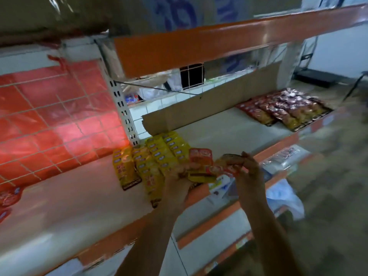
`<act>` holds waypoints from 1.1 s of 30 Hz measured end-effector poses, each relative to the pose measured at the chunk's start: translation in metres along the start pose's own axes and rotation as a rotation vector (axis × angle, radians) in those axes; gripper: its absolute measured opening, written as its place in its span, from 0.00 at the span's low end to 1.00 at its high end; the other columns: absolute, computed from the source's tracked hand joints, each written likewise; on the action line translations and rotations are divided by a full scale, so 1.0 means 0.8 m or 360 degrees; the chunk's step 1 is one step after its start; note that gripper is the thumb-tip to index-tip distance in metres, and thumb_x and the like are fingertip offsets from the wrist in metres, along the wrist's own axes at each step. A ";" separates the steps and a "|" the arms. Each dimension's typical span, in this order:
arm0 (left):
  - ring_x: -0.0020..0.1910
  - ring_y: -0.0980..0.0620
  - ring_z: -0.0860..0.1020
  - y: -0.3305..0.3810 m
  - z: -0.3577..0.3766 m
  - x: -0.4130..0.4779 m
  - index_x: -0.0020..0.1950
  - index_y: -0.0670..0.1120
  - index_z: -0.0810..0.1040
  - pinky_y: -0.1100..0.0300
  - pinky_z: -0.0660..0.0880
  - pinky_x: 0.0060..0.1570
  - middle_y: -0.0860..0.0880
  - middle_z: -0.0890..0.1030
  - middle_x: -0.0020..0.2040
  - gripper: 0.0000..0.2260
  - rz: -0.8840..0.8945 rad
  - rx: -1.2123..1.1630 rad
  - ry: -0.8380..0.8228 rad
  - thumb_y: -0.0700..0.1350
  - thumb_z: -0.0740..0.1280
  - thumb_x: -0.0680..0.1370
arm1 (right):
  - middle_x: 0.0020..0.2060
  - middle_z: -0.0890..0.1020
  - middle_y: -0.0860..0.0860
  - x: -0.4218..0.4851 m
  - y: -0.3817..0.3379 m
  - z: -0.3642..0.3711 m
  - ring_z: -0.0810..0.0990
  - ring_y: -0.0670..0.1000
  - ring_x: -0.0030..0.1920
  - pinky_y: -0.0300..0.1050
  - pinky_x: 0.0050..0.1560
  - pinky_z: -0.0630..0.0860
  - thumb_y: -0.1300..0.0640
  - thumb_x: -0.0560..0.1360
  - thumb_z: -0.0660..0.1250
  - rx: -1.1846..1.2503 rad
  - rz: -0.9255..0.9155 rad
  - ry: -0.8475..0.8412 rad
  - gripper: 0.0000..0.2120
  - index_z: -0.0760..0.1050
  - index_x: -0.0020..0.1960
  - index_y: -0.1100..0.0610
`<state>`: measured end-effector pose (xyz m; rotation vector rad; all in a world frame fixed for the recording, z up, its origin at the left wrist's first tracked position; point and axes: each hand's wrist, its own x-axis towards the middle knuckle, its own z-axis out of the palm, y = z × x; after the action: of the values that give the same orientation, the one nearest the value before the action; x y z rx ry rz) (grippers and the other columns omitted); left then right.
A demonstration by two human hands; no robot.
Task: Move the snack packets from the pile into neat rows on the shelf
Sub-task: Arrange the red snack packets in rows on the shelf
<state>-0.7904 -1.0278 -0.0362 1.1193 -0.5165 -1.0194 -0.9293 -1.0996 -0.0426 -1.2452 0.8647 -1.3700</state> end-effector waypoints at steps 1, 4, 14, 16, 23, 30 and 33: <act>0.37 0.51 0.83 -0.009 0.017 0.003 0.34 0.45 0.83 0.59 0.80 0.38 0.48 0.84 0.35 0.21 0.0010 0.0057 -0.0010 0.21 0.61 0.69 | 0.44 0.84 0.55 0.006 -0.001 -0.019 0.81 0.53 0.50 0.48 0.53 0.77 0.78 0.62 0.63 -0.0006 -0.0079 -0.0019 0.18 0.83 0.36 0.57; 0.34 0.53 0.82 -0.030 0.063 0.010 0.40 0.42 0.81 0.64 0.78 0.34 0.47 0.84 0.35 0.19 -0.0013 0.0190 -0.0081 0.21 0.59 0.71 | 0.44 0.83 0.58 0.025 -0.003 -0.070 0.81 0.59 0.48 0.52 0.51 0.77 0.81 0.60 0.57 0.0092 -0.0048 -0.0021 0.23 0.83 0.37 0.58; 0.44 0.39 0.76 -0.078 0.150 0.075 0.42 0.43 0.86 0.53 0.71 0.42 0.38 0.84 0.44 0.24 -0.0356 0.0068 -0.0205 0.28 0.51 0.72 | 0.45 0.85 0.51 0.090 0.003 -0.166 0.83 0.54 0.48 0.42 0.46 0.80 0.82 0.67 0.60 -0.0089 0.0164 0.0082 0.30 0.84 0.38 0.48; 0.43 0.40 0.78 -0.077 0.174 0.090 0.44 0.41 0.85 0.52 0.73 0.42 0.36 0.83 0.44 0.18 -0.0385 0.0000 -0.0224 0.32 0.55 0.76 | 0.46 0.84 0.52 0.107 0.002 -0.177 0.82 0.53 0.49 0.46 0.51 0.79 0.78 0.71 0.63 -0.0154 0.0133 0.0069 0.23 0.83 0.44 0.50; 0.48 0.42 0.83 -0.092 0.235 0.182 0.44 0.49 0.85 0.47 0.79 0.51 0.42 0.84 0.48 0.10 -0.0113 0.0396 -0.0142 0.34 0.70 0.73 | 0.34 0.85 0.45 0.205 0.014 -0.198 0.80 0.42 0.34 0.37 0.40 0.76 0.62 0.71 0.72 -0.0269 0.0181 0.0386 0.09 0.83 0.49 0.53; 0.49 0.44 0.81 -0.103 0.276 0.245 0.54 0.52 0.74 0.51 0.78 0.42 0.44 0.81 0.53 0.17 -0.0133 0.0400 -0.0091 0.30 0.64 0.74 | 0.38 0.85 0.46 0.274 0.034 -0.220 0.84 0.52 0.41 0.53 0.49 0.80 0.56 0.72 0.73 -0.0425 0.0308 0.0505 0.09 0.82 0.52 0.53; 0.40 0.48 0.77 -0.106 0.298 0.264 0.55 0.50 0.73 0.58 0.73 0.31 0.44 0.78 0.46 0.11 -0.0277 0.0328 0.0012 0.37 0.64 0.76 | 0.41 0.85 0.50 0.306 0.039 -0.228 0.83 0.54 0.43 0.59 0.50 0.80 0.53 0.71 0.74 -0.0518 0.0341 0.0485 0.09 0.83 0.50 0.52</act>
<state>-0.9108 -1.3340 -0.0497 1.3694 -0.5339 -1.1306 -1.0788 -1.3675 -0.0551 -1.1573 1.4382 -1.2967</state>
